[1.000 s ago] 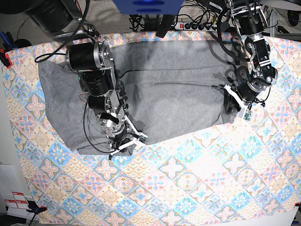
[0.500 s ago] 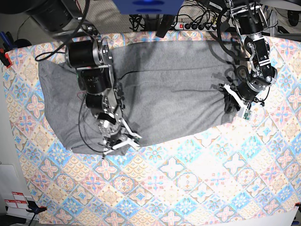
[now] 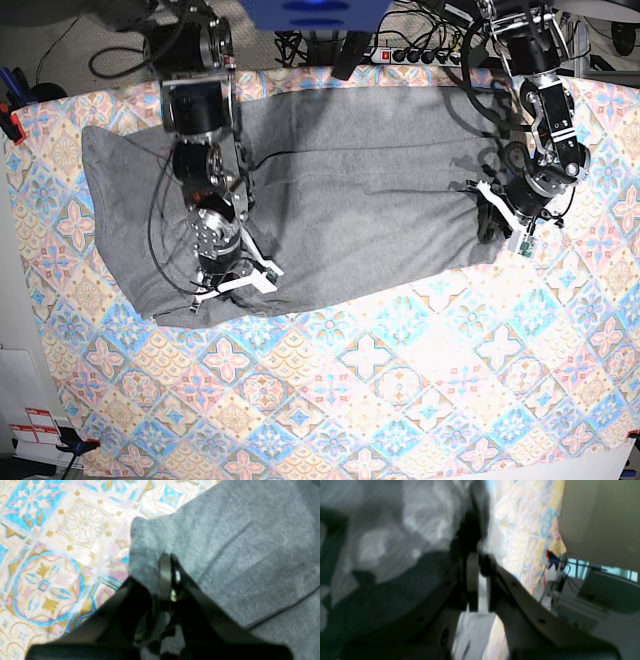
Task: Fold the T-shirt properly
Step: 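Hold the folded edge with the right gripper and adjust its grip, then drag the shirt toward the robot with both grippers holding its ends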
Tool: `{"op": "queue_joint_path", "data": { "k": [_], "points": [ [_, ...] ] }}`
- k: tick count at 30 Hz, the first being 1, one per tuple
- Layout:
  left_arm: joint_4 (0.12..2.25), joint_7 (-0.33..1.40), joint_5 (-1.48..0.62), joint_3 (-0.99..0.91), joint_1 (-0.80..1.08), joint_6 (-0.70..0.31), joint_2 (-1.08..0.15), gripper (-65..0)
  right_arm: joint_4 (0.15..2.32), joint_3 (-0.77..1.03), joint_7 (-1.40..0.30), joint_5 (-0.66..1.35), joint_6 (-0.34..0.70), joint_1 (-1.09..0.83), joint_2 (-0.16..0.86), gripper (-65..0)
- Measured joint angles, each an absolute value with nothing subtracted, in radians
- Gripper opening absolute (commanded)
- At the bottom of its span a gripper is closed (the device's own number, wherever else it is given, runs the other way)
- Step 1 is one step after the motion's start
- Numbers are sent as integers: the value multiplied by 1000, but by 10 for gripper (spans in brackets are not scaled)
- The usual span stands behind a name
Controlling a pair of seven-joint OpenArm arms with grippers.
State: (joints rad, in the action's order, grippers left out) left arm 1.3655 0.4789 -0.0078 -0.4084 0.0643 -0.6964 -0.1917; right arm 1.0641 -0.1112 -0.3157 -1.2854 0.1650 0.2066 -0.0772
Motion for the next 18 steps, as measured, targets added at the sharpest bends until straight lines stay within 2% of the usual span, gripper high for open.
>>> {"op": "queue_joint_path", "data": {
  "k": [13, 18],
  "points": [
    [1401, 484, 2, -403, 21, -700, -195, -650, 1401, -112, -445, -1280, 159, -37, -81, -604],
    [1495, 479, 116, -367, -6, -696, -199, -650, 1493, -112, -498, -1254, 153, -110, -81, -604]
  ]
}}
